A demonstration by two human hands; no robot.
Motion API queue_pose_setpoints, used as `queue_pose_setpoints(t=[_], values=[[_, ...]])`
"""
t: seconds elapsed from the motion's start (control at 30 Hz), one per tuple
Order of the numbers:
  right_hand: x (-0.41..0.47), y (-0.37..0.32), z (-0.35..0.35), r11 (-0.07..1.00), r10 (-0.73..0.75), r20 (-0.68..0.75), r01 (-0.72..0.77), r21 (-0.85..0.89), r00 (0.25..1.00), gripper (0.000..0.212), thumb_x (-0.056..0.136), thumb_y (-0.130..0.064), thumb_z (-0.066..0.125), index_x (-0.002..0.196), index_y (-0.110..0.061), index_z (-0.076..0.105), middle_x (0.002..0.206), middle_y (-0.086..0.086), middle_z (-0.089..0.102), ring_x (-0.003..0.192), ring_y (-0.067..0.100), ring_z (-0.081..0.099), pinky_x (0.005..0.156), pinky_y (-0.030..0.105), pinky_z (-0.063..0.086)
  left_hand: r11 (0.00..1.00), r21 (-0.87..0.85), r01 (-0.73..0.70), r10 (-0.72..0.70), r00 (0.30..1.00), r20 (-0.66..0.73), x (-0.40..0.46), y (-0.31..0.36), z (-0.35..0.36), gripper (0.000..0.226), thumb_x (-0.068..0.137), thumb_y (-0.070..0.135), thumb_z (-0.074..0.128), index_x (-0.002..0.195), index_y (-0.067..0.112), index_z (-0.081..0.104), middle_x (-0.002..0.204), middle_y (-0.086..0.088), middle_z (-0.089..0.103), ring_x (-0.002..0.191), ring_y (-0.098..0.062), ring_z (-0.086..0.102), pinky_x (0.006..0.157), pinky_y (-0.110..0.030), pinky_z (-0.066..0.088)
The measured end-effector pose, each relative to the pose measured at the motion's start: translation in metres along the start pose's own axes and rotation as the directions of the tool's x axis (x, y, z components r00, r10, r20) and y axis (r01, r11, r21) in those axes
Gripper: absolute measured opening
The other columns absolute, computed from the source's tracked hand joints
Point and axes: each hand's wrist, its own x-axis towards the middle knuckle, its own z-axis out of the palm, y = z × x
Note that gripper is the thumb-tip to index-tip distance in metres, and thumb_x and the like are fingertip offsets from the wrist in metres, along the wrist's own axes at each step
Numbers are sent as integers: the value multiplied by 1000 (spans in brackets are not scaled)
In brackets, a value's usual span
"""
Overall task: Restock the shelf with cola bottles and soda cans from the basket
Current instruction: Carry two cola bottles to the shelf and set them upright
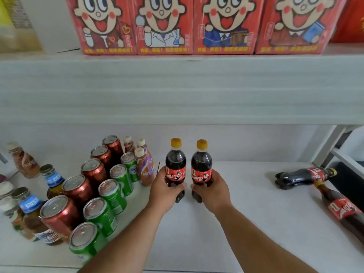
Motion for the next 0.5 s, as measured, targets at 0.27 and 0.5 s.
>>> queue_pose_setpoints(t=[0.27, 0.5], values=[[6, 16, 4, 999, -21, -16, 20, -39, 1000, 42, 87, -15, 82, 115, -33, 55, 91, -18, 67, 69, -5, 64, 53, 6, 45, 999, 6, -33, 33, 999, -4, 8, -25, 8, 60, 78, 8, 89, 119, 38, 58, 103, 15, 75, 93, 3, 71, 68, -15, 56], [3, 27, 5, 987, 46, 0, -46, -155, 999, 41, 87, -21, 81, 115, -31, 52, 98, -16, 61, 85, 6, 59, 67, 19, 44, 997, 71, -23, 24, 1000, -6, 5, -31, 6, 61, 78, 11, 89, 127, 29, 57, 111, 14, 73, 95, 10, 68, 70, -9, 52]])
